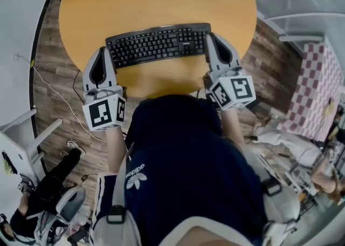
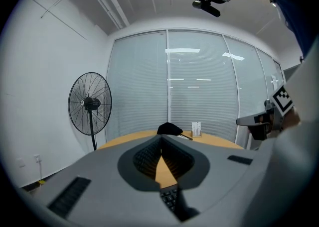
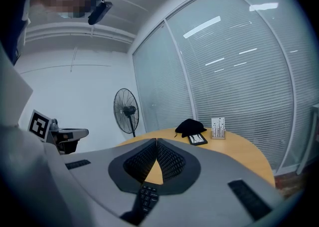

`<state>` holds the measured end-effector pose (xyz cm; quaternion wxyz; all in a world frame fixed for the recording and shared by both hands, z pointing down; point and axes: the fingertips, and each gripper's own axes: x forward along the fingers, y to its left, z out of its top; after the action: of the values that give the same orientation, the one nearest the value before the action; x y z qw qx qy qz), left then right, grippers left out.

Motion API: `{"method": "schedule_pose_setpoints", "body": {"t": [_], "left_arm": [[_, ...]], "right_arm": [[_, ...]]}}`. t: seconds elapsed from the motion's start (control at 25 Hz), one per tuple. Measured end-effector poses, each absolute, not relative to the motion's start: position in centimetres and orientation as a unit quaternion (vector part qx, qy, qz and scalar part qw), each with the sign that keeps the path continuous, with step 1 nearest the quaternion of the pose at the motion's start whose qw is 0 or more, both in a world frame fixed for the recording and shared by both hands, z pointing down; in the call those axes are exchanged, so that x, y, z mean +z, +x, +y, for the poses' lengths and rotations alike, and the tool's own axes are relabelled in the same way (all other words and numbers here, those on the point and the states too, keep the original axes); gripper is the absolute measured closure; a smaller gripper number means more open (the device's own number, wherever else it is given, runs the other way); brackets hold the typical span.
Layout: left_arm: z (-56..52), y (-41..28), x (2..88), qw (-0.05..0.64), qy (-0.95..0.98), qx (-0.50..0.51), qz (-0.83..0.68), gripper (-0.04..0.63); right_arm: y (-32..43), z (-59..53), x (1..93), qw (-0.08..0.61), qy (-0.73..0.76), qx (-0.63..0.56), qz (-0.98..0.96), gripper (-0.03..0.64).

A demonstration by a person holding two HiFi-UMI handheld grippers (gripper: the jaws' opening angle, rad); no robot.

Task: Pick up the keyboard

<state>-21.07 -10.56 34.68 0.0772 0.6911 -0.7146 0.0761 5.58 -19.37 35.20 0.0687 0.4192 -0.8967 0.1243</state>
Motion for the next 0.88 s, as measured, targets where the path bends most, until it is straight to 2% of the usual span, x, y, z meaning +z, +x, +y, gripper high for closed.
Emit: {"method": "schedule_pose_setpoints", "body": {"t": [0.24,0.32,0.36,0.44,0.72,0.88], "left_arm": [[-11.1,-23.3,37.0,0.116,0.678,0.095,-0.72,0.586],[-11.3,-23.9,37.9,0.129,0.674,0.098,-0.721,0.552],[-11.5,-24.2,38.6,0.141,0.672,0.097,-0.72,0.537],[-11.7,-24.7,40.1,0.17,0.669,0.09,-0.718,0.521],[-12.5,-26.2,46.7,0.264,0.652,0.102,-0.703,0.468],[-13.2,-27.5,50.3,0.307,0.638,0.118,-0.696,0.465]], "right_arm": [[7.0,-21.2,36.8,0.091,0.427,0.134,-0.89,0.612],[7.9,-21.9,37.8,0.1,0.43,0.143,-0.886,0.611],[8.3,-22.3,38.2,0.103,0.431,0.15,-0.884,0.598],[9.1,-23.2,39.3,0.11,0.435,0.164,-0.879,0.523],[11.2,-26.4,44.0,0.144,0.441,0.205,-0.862,0.523],[11.3,-27.8,46.9,0.178,0.431,0.224,-0.856,0.523]]}}
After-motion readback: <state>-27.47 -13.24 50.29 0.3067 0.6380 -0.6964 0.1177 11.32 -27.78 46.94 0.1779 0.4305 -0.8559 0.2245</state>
